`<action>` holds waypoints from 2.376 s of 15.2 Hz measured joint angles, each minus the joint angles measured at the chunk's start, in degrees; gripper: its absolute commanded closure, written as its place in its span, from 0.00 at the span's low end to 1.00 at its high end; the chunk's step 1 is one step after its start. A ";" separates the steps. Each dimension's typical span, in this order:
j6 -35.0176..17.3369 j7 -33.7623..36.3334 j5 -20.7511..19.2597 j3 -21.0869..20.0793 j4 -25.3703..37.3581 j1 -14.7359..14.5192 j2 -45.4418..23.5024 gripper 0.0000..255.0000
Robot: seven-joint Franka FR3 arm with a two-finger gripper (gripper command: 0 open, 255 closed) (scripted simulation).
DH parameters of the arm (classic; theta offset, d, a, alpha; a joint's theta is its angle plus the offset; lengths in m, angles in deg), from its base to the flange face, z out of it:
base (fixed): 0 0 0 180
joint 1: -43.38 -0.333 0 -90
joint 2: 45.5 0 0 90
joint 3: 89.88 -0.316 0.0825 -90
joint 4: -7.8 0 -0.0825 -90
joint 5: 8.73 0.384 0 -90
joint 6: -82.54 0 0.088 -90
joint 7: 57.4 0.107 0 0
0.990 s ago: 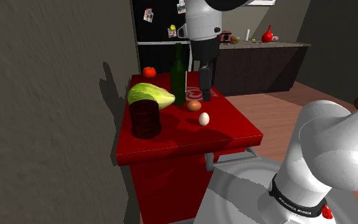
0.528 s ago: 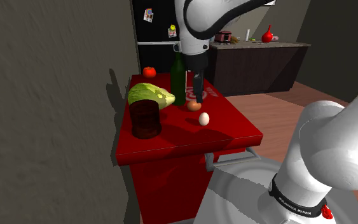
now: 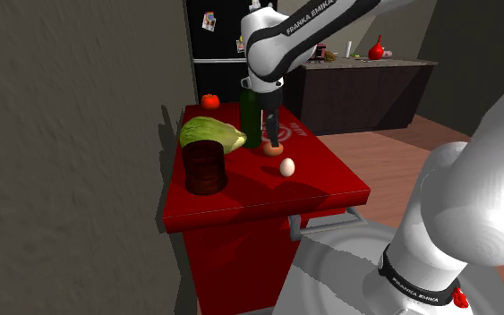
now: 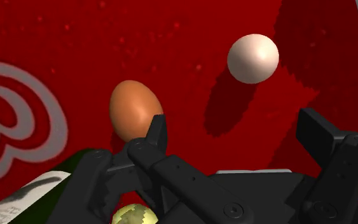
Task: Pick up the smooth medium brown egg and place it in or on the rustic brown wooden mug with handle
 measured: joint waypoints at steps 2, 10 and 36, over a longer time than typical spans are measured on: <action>-1.81 -1.78 -0.35 1.06 2.31 0.52 -3.88 0.00; -8.86 -7.68 -0.22 3.96 10.10 2.68 -17.61 0.00; -12.25 -7.97 -0.29 4.48 8.68 3.21 -19.72 1.00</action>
